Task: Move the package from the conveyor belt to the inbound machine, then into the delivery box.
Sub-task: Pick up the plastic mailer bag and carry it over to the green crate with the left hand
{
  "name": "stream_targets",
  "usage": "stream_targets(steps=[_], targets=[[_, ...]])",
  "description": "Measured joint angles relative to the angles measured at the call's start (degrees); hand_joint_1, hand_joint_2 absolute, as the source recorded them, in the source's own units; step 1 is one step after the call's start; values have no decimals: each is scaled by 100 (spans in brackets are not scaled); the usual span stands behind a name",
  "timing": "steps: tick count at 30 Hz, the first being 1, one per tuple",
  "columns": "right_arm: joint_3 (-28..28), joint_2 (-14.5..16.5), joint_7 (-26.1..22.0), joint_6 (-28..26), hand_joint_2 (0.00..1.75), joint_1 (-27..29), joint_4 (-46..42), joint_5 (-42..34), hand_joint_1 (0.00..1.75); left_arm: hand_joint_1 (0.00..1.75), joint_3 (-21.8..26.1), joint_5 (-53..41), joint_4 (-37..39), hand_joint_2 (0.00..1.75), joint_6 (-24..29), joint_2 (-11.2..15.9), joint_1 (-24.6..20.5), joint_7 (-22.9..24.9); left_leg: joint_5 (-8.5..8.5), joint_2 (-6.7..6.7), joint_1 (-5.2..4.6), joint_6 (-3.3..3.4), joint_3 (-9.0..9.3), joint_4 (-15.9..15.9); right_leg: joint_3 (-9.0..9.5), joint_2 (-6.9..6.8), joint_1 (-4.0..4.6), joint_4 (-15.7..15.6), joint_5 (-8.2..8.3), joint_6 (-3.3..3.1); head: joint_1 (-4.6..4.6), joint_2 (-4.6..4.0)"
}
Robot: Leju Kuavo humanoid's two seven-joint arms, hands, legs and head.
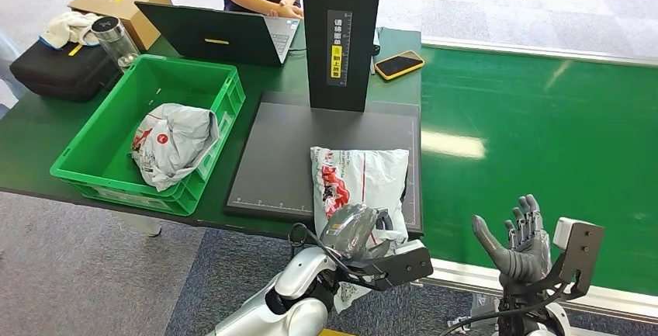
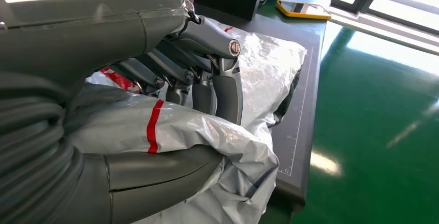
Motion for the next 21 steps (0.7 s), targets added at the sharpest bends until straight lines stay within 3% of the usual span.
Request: stream_targets(steps=[13,21], targets=[[149,-2,1,83,175,59,-174,-29,0,175,112,210,-188,175,407,2,15,-167,0,0,0,0,-1,0,0,0,0,0,0,0,1,0],[149,-1,2,210,175,149,-225,-96,0,175,502,700,-1307,175,683,156,209,-245,0,0,0,0,-2,0,-2,0,1,1,-1,-1,1,0]])
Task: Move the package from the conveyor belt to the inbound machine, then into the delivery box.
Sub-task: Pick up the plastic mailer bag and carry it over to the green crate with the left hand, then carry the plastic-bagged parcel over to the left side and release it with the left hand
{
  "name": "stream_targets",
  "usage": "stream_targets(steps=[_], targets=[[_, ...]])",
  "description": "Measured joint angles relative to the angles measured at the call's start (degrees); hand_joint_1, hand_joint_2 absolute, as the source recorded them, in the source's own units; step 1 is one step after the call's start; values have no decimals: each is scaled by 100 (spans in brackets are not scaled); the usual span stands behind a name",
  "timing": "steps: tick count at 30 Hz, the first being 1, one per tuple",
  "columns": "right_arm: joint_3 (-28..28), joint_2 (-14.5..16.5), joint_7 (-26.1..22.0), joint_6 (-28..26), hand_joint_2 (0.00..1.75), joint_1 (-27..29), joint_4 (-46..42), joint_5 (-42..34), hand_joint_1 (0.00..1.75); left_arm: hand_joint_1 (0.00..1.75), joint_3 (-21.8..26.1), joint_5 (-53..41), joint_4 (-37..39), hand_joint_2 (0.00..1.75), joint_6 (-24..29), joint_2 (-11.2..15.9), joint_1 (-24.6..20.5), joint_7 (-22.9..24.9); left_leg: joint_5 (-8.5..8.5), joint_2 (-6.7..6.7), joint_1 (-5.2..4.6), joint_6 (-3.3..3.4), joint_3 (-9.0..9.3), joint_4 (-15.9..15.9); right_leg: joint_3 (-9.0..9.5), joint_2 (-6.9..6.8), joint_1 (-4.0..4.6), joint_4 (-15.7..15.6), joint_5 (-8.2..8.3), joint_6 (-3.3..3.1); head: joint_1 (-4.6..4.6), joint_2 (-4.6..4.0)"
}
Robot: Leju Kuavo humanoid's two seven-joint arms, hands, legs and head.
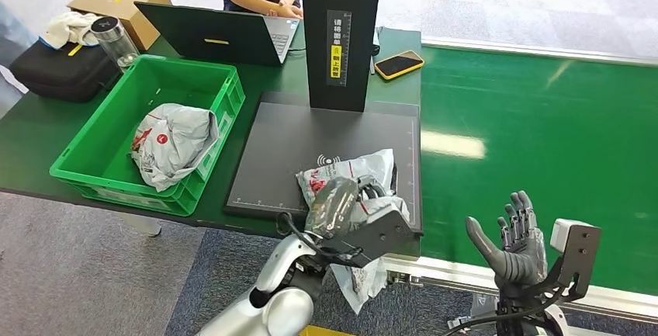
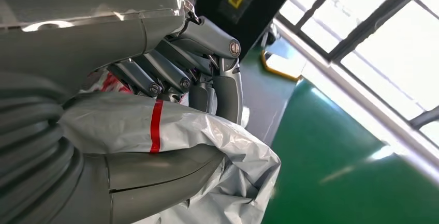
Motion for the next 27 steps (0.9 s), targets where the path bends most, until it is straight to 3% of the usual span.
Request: stream_targets(steps=[11,27], targets=[[-54,36,-2,194,175,287,-258,-5,0,175,833,263,-1810,175,287,406,360,-90,0,1,1,0,-1,-1,0,0,0,1,0,0,0,1],[-195,214,-66,648,175,360,-294,63,0,175,1579,-603,-3200,175,499,699,484,25,1,1,1,0,0,0,0,0,0,2,0,0,0,0]])
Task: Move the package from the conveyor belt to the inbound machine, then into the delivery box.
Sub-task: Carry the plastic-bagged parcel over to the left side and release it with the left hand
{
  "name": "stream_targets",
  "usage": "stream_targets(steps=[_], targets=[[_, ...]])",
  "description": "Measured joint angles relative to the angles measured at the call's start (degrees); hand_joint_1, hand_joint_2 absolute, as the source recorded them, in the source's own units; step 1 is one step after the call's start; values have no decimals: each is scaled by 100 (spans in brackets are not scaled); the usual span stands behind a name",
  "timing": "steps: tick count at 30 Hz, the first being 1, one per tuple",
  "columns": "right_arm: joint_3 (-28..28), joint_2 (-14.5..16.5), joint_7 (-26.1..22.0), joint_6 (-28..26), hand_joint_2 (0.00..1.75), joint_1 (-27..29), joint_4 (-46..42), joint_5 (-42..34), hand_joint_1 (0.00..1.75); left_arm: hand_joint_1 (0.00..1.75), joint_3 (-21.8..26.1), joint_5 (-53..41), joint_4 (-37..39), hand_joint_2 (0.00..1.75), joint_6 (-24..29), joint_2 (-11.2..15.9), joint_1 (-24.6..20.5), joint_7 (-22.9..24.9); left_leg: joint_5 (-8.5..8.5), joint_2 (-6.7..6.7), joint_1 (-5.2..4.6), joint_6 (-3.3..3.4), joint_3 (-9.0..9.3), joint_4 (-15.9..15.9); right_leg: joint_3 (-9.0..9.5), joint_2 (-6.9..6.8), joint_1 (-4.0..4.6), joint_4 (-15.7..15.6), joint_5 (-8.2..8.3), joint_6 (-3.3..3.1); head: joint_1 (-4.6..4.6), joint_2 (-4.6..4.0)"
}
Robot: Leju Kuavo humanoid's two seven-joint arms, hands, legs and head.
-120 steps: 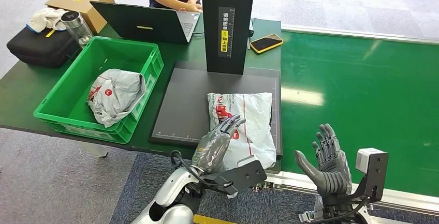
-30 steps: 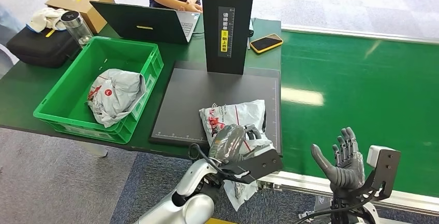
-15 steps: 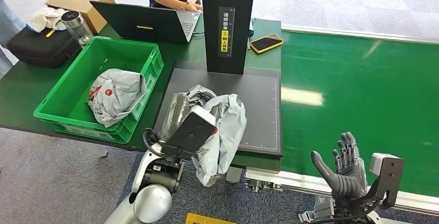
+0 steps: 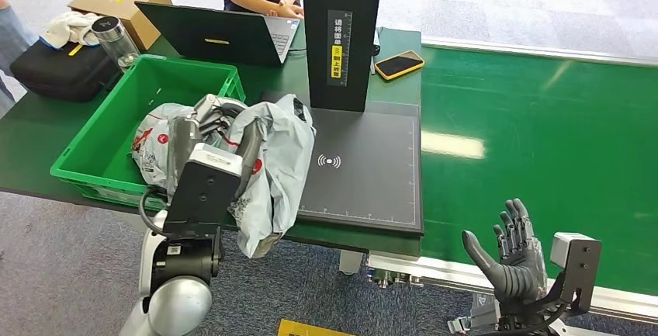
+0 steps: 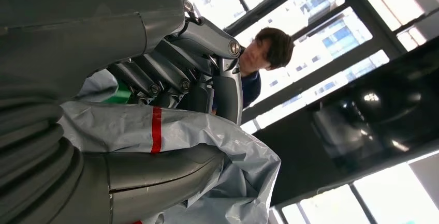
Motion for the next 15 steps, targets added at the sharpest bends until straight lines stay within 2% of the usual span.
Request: stream_targets(steps=[6,15], targets=[[22,-1,-78,41,175,-19,88,-21,0,175,182,-281,-329,175,-2,35,-176,159,0,-1,0,0,-1,0,1,0,0,0,0,0,1,0],[248,-5,-108,35,175,-187,303,-68,0,175,590,-561,-403,175,28,133,-833,523,5,-1,2,-3,2,0,2,0,2,2,3,-3,-1,0]])
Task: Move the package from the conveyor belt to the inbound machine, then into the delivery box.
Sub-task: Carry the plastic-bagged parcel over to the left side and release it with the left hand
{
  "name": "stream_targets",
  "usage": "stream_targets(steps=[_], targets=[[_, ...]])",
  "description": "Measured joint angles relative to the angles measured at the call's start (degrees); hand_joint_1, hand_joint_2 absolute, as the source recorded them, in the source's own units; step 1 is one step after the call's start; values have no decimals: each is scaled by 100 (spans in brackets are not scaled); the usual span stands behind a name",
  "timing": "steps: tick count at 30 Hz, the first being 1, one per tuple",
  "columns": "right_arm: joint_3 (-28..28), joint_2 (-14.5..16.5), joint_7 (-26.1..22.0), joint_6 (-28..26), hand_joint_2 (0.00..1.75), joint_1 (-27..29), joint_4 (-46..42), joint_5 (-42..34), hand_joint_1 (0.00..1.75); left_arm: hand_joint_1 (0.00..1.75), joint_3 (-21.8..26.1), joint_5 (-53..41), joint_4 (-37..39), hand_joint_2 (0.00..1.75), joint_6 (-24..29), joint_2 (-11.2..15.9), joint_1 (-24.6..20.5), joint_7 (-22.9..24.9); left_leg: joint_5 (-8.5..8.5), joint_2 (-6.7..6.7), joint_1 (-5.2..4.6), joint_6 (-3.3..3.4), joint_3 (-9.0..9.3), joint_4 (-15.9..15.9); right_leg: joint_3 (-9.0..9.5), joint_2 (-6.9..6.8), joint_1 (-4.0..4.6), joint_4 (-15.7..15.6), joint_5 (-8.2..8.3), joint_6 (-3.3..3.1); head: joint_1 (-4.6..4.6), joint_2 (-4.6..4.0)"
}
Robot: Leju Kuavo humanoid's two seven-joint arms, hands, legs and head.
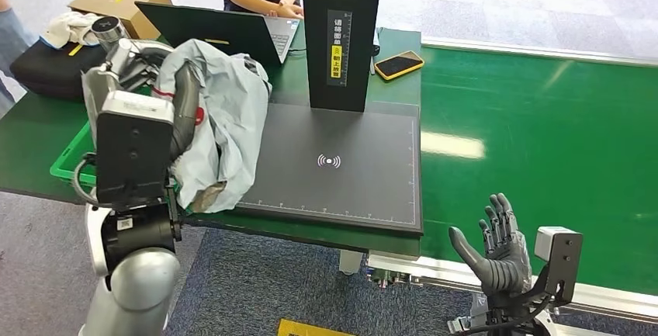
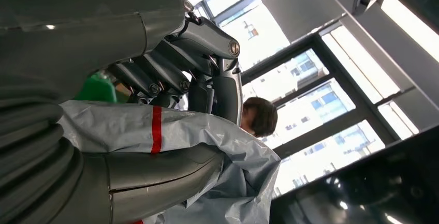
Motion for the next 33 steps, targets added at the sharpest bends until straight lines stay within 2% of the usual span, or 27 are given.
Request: stream_targets(steps=[8,13,33], targets=[[54,-5,13,-71,175,-119,137,-21,0,175,290,98,279,175,-96,65,-640,67,1,0,1,0,0,0,0,0,0,0,0,0,1,-1],[54,-9,16,-107,175,-88,143,-26,0,175,332,162,467,175,-115,75,-877,67,0,0,0,0,-1,1,-1,0,0,0,0,0,1,-1],[54,-46,-37,-109,175,92,141,-78,0,175,435,202,729,175,-111,109,-1067,64,0,1,1,0,0,1,-2,1,0,0,0,-1,1,0]])
